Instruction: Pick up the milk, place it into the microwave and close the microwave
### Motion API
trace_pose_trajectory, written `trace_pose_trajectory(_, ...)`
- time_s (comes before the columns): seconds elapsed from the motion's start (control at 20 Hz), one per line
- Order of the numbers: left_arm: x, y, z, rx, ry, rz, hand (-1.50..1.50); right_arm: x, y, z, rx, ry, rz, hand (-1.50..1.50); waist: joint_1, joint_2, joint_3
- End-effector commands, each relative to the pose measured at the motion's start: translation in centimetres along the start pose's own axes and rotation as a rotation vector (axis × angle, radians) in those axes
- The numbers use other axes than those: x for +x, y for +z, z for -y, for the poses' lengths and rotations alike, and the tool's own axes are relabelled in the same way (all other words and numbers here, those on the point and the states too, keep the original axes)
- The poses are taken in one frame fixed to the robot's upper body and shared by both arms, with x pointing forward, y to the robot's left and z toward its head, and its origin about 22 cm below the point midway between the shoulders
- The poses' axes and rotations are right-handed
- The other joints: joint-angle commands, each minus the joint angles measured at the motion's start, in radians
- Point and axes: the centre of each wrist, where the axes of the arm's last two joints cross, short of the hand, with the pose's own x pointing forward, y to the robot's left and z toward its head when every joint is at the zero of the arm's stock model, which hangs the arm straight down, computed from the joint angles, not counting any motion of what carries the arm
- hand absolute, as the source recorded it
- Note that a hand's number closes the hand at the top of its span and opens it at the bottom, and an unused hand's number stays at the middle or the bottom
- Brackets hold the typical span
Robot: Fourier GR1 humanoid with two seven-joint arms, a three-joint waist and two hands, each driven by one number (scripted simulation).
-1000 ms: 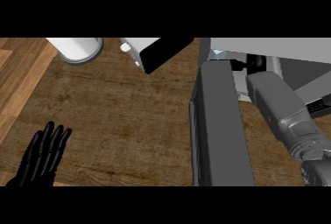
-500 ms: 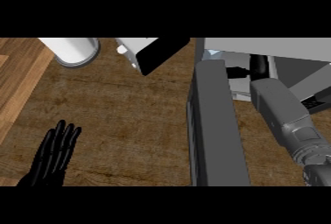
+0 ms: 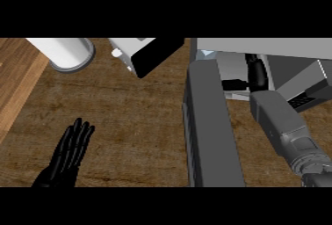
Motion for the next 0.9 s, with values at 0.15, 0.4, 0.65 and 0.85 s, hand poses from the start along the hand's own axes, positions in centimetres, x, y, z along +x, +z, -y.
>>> trace_pose_trajectory(0.15,-1.8,-0.6,0.1,-0.070,0.031,-0.058,-1.50,-2.3,3.0,-1.4,0.073,-0.149,-0.007,-1.50,-0.039,-0.019,-0.002)
trace_pose_trajectory(0.4,-1.4,-3.0,1.4,-0.167,0.001,-0.053,-1.50,-3.4,4.8,-2.1,0.091,-0.218,-0.010,-1.50,-0.057,-0.024,-0.002)
trace_pose_trajectory(0.65,-3.7,-3.1,1.8,-0.301,0.008,-0.125,1.50,-5.5,7.6,-1.2,0.101,-0.238,0.008,-1.50,-0.082,-0.037,-0.004)
trace_pose_trajectory(0.85,-5.8,-3.2,3.2,-0.333,-0.031,-0.131,1.50,-6.9,9.5,0.7,0.126,-0.236,0.018,-1.50,-0.094,-0.043,-0.005)
